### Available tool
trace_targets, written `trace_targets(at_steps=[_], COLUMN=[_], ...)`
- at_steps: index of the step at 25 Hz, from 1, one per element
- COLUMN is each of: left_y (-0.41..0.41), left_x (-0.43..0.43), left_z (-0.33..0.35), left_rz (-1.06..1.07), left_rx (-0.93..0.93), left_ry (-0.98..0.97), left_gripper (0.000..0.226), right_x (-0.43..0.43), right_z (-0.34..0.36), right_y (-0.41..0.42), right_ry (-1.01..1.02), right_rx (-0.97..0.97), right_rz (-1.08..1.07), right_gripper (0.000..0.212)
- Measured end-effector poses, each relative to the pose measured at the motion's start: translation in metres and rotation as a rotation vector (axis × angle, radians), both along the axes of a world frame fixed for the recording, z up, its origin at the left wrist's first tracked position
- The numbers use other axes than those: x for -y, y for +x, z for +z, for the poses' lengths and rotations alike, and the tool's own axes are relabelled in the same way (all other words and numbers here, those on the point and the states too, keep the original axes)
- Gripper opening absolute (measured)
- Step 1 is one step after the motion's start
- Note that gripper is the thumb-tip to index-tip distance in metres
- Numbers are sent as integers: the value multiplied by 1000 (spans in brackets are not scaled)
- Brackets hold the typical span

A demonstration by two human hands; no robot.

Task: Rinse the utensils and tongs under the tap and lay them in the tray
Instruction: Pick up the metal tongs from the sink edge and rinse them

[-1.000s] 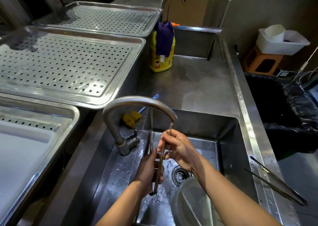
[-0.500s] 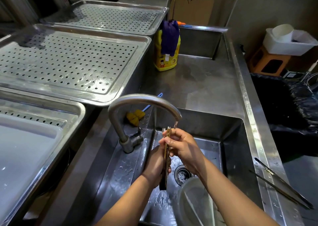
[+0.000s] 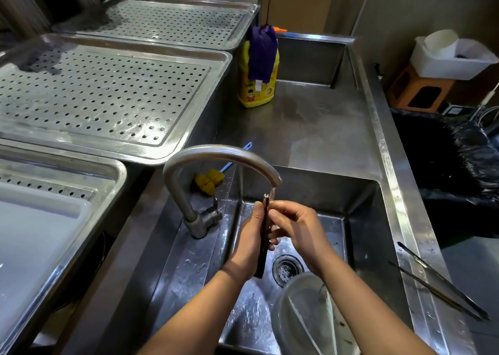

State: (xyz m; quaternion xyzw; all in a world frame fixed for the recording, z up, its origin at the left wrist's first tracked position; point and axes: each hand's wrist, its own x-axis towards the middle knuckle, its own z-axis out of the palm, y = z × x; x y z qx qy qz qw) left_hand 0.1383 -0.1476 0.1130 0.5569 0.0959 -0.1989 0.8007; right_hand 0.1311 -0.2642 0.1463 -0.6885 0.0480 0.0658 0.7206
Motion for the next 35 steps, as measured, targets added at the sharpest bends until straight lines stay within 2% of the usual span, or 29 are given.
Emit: trace_targets(at_steps=[2, 3, 5, 7, 9, 11, 14, 16, 19, 21, 26, 28, 32, 33, 35], left_y=[4, 5, 4, 3, 4, 6, 15, 24, 36, 40, 44, 44, 38, 32, 16], left_x=[0, 2, 9, 17, 19, 15, 4, 1, 4, 6, 8, 5, -23, -35, -65], left_z=[1, 0, -3, -10, -14, -16, -12, -10, -3, 1, 8, 11, 2, -6, -28], left_rz=[-29, -62, -64, 75, 269, 328, 242, 194, 160, 146, 239, 269, 250, 235, 162], left_rx=[-73, -107, -163, -185, -129, -8, 189, 248, 257, 270, 226, 217, 133, 148, 268], left_ry=[-6, 31, 123, 194, 219, 255, 321, 355, 369, 398, 437, 439, 301, 338, 600], left_gripper=[84, 84, 83, 71, 56, 42, 23, 18, 14, 20, 35, 32, 21, 18, 18], right_x=[10, 13, 7, -5, -13, -14, -10, -8, -6, -6, -4, -2, -16, -22, -34], right_z=[-8, -10, -17, -24, -28, -29, -30, -32, -34, -35, -29, -25, -22, -22, -23], right_y=[-4, -8, -18, -27, -31, -27, -18, -17, -21, -24, -23, -20, 1, 9, 24], right_ry=[-191, -232, 11, 143, 112, 68, -183, -329, -374, -375, -276, -204, -75, -33, 95], right_rx=[-5, -68, -239, -291, -216, -191, -124, -83, -71, -79, -40, -55, -193, -230, -274], right_rz=[-215, -257, -120, 21, 78, 73, 60, 47, -4, -31, 19, 68, 84, 76, 71], right_gripper=[20, 25, 31, 38, 45, 42, 38, 40, 46, 48, 45, 41, 36, 36, 28])
